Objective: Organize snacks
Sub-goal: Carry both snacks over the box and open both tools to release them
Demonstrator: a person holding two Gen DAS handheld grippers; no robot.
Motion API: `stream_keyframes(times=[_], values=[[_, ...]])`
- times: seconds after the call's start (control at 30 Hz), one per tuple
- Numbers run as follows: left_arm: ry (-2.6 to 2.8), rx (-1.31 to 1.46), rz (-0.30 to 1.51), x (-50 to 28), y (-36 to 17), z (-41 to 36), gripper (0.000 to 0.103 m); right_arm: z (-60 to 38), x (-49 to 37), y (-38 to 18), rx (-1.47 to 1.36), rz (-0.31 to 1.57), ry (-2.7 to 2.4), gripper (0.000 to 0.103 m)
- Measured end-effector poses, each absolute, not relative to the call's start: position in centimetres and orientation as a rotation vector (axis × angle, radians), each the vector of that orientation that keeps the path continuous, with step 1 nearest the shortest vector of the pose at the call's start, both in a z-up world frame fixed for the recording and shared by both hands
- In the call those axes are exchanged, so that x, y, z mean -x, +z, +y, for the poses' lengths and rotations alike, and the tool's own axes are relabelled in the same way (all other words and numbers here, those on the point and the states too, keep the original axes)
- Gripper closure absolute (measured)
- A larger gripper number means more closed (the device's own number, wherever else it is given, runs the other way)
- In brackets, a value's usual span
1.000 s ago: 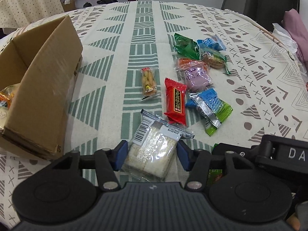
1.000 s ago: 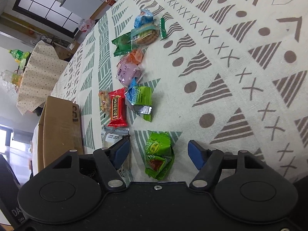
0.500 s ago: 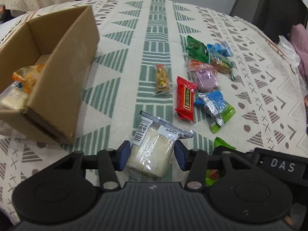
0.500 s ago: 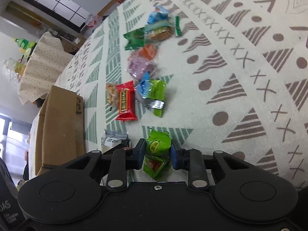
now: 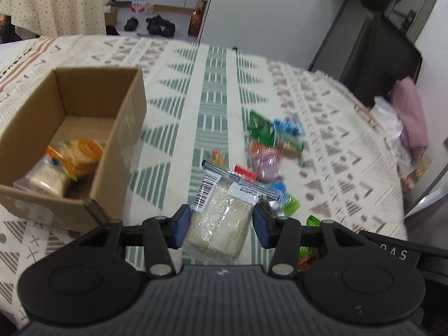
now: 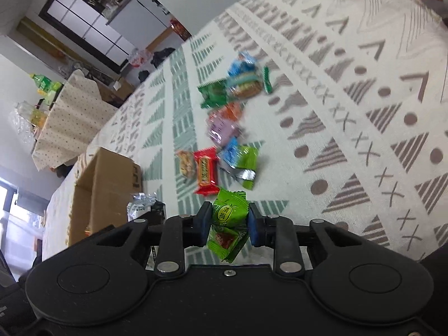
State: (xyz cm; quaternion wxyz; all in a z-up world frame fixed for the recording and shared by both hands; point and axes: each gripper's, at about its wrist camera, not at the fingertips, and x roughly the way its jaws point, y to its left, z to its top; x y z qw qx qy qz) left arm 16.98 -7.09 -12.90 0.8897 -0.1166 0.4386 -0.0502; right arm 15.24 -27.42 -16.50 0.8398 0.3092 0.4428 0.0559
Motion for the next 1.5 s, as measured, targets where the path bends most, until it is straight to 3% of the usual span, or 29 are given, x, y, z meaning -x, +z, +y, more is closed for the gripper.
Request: stream_keyframes(times=[0.53, 1.1, 1.5], values=[[-0.044, 0.402, 0.751, -16.4, -7.9, 0.0, 0.056, -22.2, -16.4, -9.2, -0.573, 0.799, 0.214, 0.076], [0.128, 0.546, 0.723, -18.0, -7.7, 9.3, 0.056, -15.2, -18.7, -7.9, -0.539, 0.793, 0.307, 0.076], [0.221, 0.604, 0.739, -18.5, -8.7, 11.8, 0.055, -10.2, -20.5, -7.8, -0.509, 0.819, 0.386, 0.076]])
